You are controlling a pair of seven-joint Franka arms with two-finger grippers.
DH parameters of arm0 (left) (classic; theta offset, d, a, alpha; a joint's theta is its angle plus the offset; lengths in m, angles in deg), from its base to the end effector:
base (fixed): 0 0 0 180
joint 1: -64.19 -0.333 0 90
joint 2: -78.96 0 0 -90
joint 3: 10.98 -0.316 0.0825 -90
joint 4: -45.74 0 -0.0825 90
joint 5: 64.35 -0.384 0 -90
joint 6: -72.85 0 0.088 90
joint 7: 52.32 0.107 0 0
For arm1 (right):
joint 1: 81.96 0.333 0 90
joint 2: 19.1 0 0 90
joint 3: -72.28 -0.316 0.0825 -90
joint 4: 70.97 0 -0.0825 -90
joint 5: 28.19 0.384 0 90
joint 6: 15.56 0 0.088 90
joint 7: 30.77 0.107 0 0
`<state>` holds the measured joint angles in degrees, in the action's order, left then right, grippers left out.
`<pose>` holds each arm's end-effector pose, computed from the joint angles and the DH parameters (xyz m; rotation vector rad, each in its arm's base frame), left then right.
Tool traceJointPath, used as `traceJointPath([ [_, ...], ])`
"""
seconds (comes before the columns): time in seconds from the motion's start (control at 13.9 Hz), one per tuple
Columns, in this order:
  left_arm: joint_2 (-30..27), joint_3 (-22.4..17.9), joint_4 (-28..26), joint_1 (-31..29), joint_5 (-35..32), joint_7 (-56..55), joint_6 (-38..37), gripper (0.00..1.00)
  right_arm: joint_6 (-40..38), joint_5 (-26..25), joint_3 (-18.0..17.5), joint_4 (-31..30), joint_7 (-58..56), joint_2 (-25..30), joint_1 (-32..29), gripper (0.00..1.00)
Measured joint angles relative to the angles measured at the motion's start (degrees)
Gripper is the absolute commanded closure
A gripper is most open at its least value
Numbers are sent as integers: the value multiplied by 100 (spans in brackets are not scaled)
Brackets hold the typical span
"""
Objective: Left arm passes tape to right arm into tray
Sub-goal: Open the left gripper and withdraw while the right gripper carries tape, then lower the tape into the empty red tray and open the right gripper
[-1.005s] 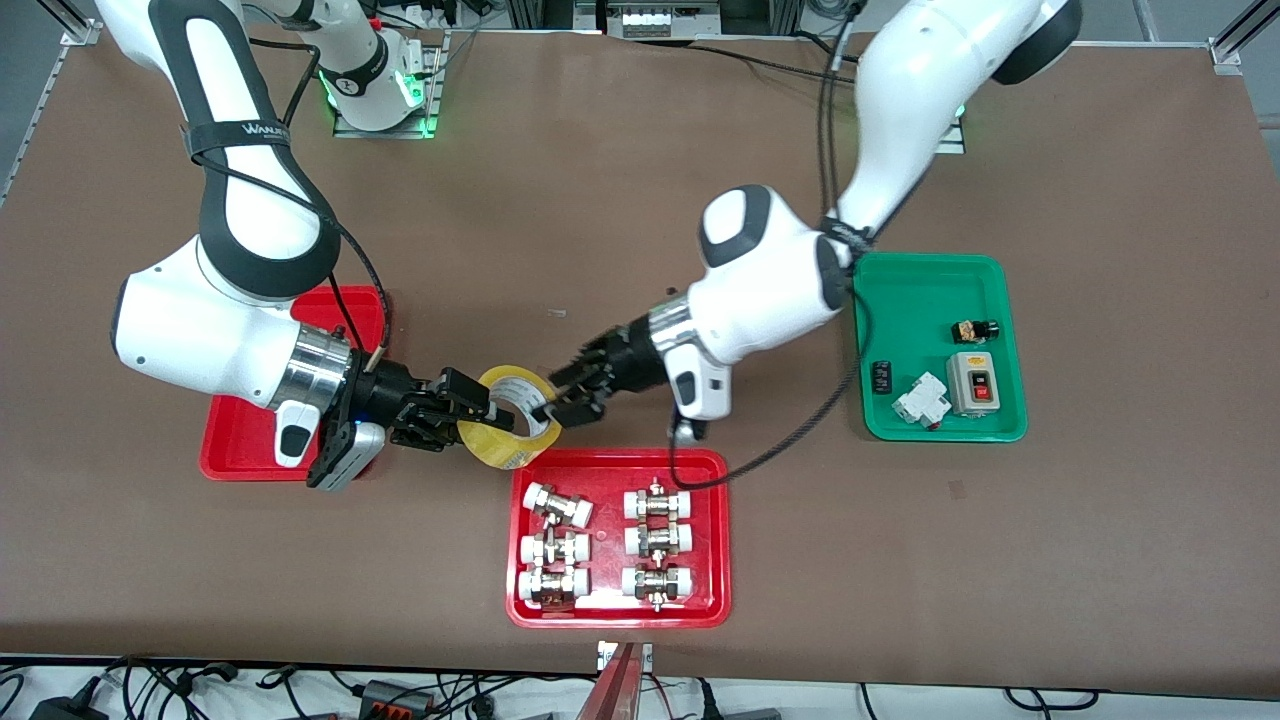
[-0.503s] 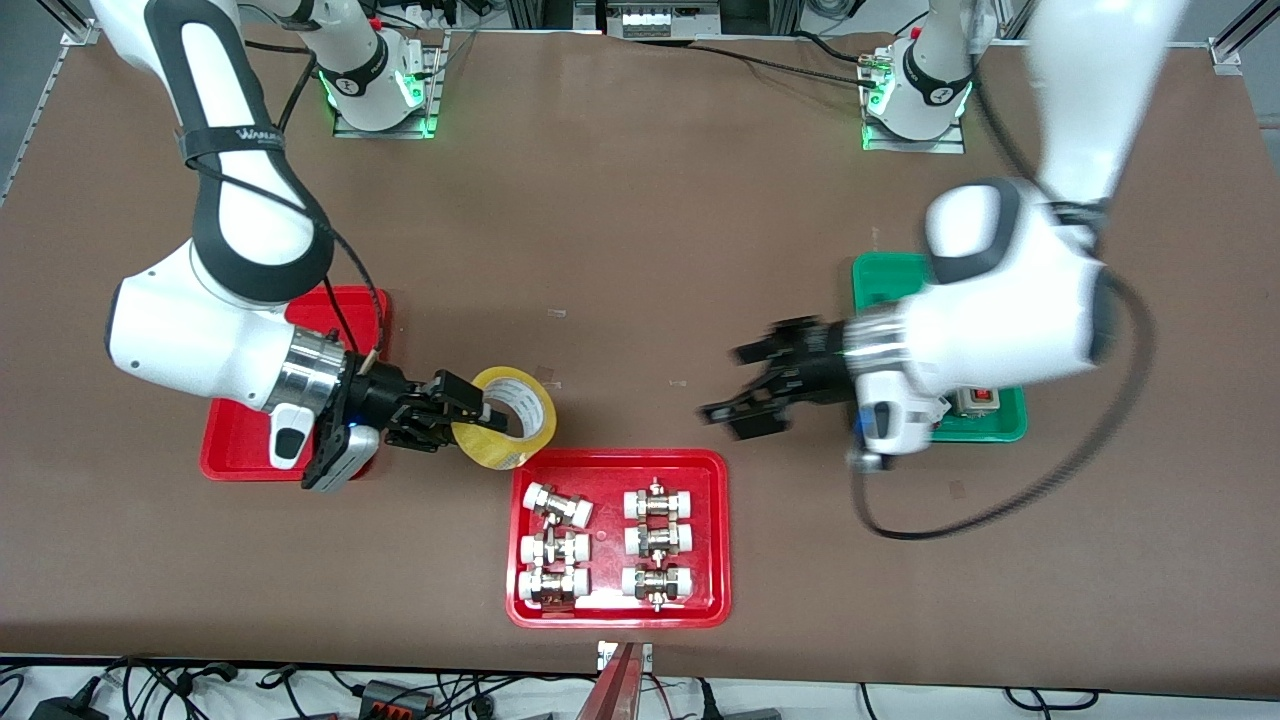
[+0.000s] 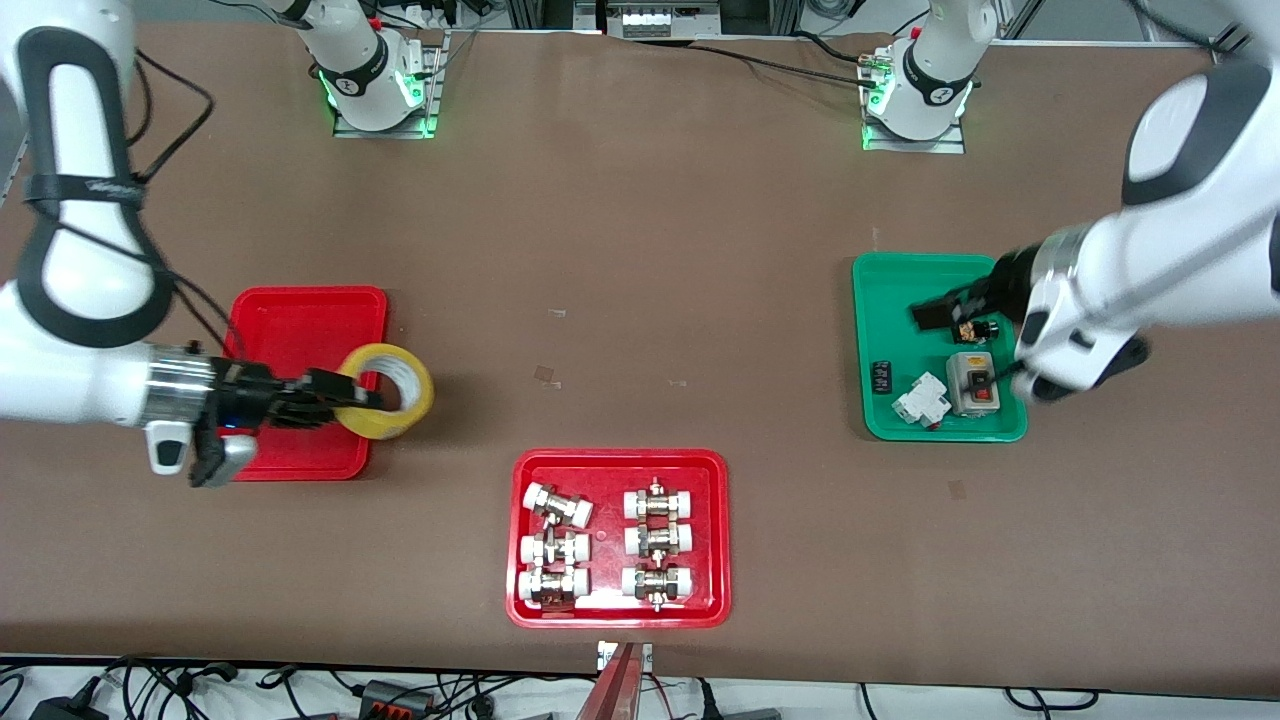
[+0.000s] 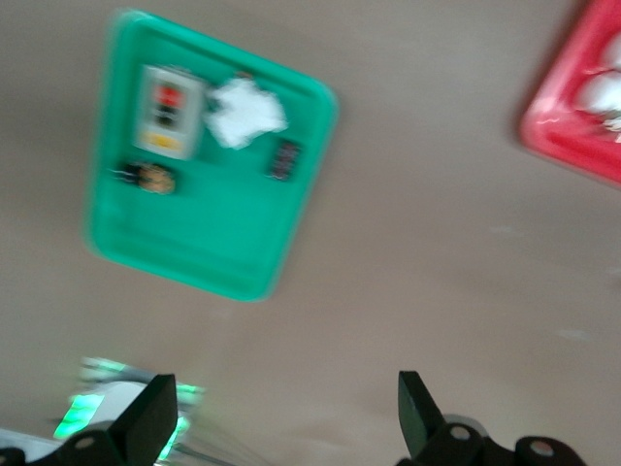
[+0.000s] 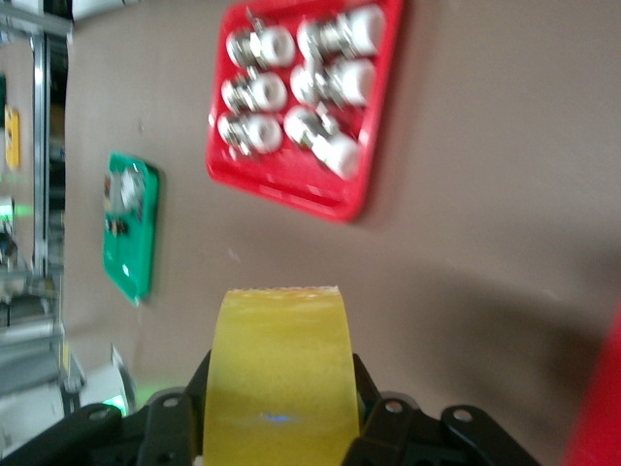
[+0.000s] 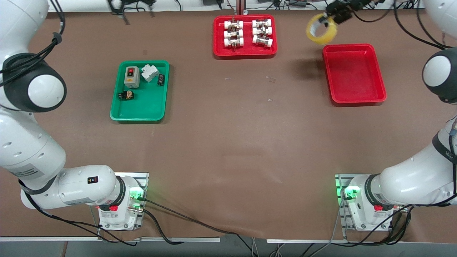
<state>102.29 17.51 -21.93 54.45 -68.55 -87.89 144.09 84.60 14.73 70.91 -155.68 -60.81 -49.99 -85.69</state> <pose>0.6120 -0.1288 0.5584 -3.0364 -0.4788 0.4967 0.6837 0.0303 0.3662 -2.3556 -0.2822 0.0545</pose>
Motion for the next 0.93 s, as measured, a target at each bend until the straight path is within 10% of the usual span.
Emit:
traceJointPath([
  [0.29,-275,-3,-313,-42,-546,912,-84,0,-253,-331,8,-633,-1279,-103,-860,84],
  [0.72,-1891,228,-2896,-197,-495,1141,1901,0,-206,-409,7,-1045,-2872,-758,-1600,81],
  [0.93,-2131,215,-3132,-681,-381,2088,2042,0,-51,-389,2,-1043,-3276,-1075,-1675,61],
])
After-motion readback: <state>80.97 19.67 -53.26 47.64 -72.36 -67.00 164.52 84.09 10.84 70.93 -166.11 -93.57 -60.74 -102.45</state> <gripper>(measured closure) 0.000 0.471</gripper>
